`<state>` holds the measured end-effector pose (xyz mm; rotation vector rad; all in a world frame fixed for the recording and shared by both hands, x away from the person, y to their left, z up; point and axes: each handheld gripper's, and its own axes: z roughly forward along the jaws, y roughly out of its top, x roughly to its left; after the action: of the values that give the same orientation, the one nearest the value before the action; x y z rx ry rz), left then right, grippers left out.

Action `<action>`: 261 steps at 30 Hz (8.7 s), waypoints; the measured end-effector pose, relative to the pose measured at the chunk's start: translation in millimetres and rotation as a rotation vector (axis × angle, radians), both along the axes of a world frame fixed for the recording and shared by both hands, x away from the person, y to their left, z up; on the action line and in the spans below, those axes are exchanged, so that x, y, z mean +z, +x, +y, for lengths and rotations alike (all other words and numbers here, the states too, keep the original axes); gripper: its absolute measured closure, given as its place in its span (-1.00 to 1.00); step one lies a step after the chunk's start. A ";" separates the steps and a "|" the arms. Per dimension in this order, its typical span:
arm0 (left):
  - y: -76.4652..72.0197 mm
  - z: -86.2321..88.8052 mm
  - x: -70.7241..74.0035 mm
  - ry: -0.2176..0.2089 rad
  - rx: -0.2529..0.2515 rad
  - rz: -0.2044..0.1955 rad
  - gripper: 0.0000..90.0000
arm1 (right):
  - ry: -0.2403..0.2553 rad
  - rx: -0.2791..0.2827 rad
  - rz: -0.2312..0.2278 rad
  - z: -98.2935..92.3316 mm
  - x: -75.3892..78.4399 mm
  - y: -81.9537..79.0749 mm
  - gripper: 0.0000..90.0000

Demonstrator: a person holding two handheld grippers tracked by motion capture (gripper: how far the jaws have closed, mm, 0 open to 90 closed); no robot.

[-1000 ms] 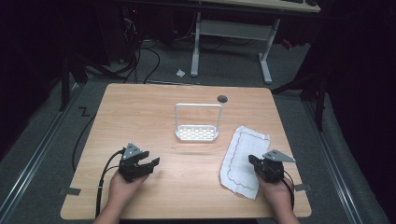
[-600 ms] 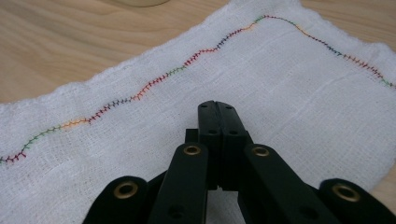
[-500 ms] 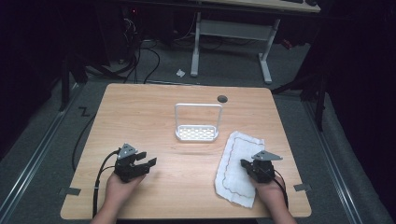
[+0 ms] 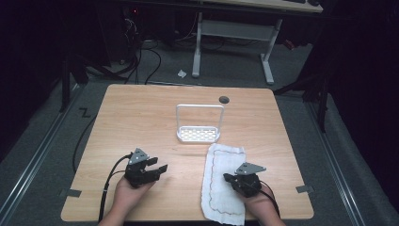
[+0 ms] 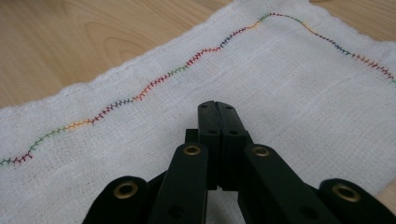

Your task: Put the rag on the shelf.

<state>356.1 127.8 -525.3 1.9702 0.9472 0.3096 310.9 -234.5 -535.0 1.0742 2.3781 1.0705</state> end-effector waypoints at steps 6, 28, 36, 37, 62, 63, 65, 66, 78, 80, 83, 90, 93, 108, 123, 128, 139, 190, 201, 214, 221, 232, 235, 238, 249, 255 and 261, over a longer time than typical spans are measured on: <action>-8.8 -28.2 2.7 -0.004 -0.095 -0.008 0.02 | 0.013 0.102 0.010 29.8 -1.0 -5.3 1.00; -40.1 -65.3 -1.4 0.137 -0.345 0.023 0.13 | 0.029 0.153 -0.009 34.6 -2.0 -11.9 0.86; -9.8 -45.3 3.6 0.060 -0.139 -0.041 0.04 | 0.075 0.106 -0.030 25.8 1.5 -6.9 0.61; -1.1 -46.1 0.8 0.069 -0.106 -0.043 0.03 | 0.081 0.096 -0.038 23.8 2.3 -6.2 0.57; 35.0 -69.3 -15.4 0.006 -0.010 0.077 0.72 | 0.118 -0.037 -0.008 7.1 0.6 12.4 0.22; 35.0 -69.2 -15.5 0.003 -0.007 0.080 0.72 | 0.118 -0.037 -0.008 7.1 0.6 12.4 0.22; 35.1 -69.1 -15.5 0.003 -0.007 0.080 0.74 | 0.126 -0.050 -0.013 11.6 3.9 17.4 0.17; 34.9 -69.2 -15.5 0.003 -0.007 0.081 0.74 | 0.135 -0.059 -0.015 12.6 5.1 18.7 0.17; 34.5 -65.4 -16.1 -0.020 -0.013 0.102 0.77 | 0.089 -0.161 0.005 26.5 9.7 58.1 0.18; 35.3 -64.7 -16.3 -0.027 -0.014 0.109 0.78 | 0.075 -0.177 0.032 26.8 6.6 62.3 0.21; 36.6 -60.0 -16.9 -0.048 -0.038 0.131 0.78 | 0.077 -0.177 0.068 28.2 2.7 65.2 0.34; 35.4 -59.8 -16.7 -0.045 -0.040 0.129 0.79 | 0.084 -0.158 0.092 36.3 1.6 67.1 0.52; 37.1 -58.0 -15.7 -0.042 -0.051 0.145 0.83 | 0.100 -0.148 0.098 39.9 0.0 63.3 0.79; 13.0 -44.9 -1.2 -0.115 -0.010 0.025 0.85 | 0.163 -0.094 -0.025 46.5 15.3 44.0 0.91; -12.9 -44.8 16.3 -0.207 0.025 -0.071 0.84 | 0.233 -0.098 -0.190 42.0 44.5 14.5 0.91; -31.6 -44.3 29.7 -0.223 0.043 -0.149 0.84 | 0.232 -0.076 -0.263 44.3 59.6 0.6 0.90; -43.2 -54.9 64.7 -0.251 0.055 -0.309 0.84 | 0.263 -0.080 -0.370 43.7 82.9 -12.0 0.90; 40.0 -66.6 212.5 -0.271 0.032 -0.538 0.87 | 0.428 -0.143 -0.605 26.7 222.2 50.8 0.91; 72.4 -66.2 217.6 -0.256 0.085 -0.515 0.87 | 0.447 -0.170 -0.586 31.6 229.3 82.3 0.91; 114.9 -74.2 224.3 -0.215 0.079 -0.498 0.87 | 0.466 -0.229 -0.522 26.8 225.7 128.9 0.91; 131.4 -79.4 223.8 -0.188 0.081 -0.496 0.87 | 0.466 -0.246 -0.485 21.7 218.4 152.9 0.91; 163.3 -80.0 215.9 -0.217 0.108 -0.435 0.87 | 0.448 -0.246 -0.454 20.6 216.1 183.4 0.91; 170.0 -79.6 213.4 -0.220 0.117 -0.429 0.87 | 0.440 -0.246 -0.455 22.1 213.8 191.5 0.91; 175.1 -79.9 208.2 -0.213 0.117 -0.417 0.86 | 0.436 -0.245 -0.433 21.5 210.8 198.6 0.91; 198.6 -82.8 173.0 -0.144 0.123 -0.325 0.86 | 0.324 -0.260 -0.356 26.1 188.7 224.4 0.91; 205.3 -77.5 146.9 -0.146 0.109 -0.259 0.86 | 0.301 -0.250 -0.286 27.7 170.5 233.6 0.90; 208.8 -73.1 129.4 -0.135 0.101 -0.202 0.84 | 0.256 -0.245 -0.252 33.5 158.1 237.5 0.90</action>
<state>564.9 54.7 -395.9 1.7361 0.9129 0.4804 548.4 -201.0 -376.9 1.1979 1.8972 1.3531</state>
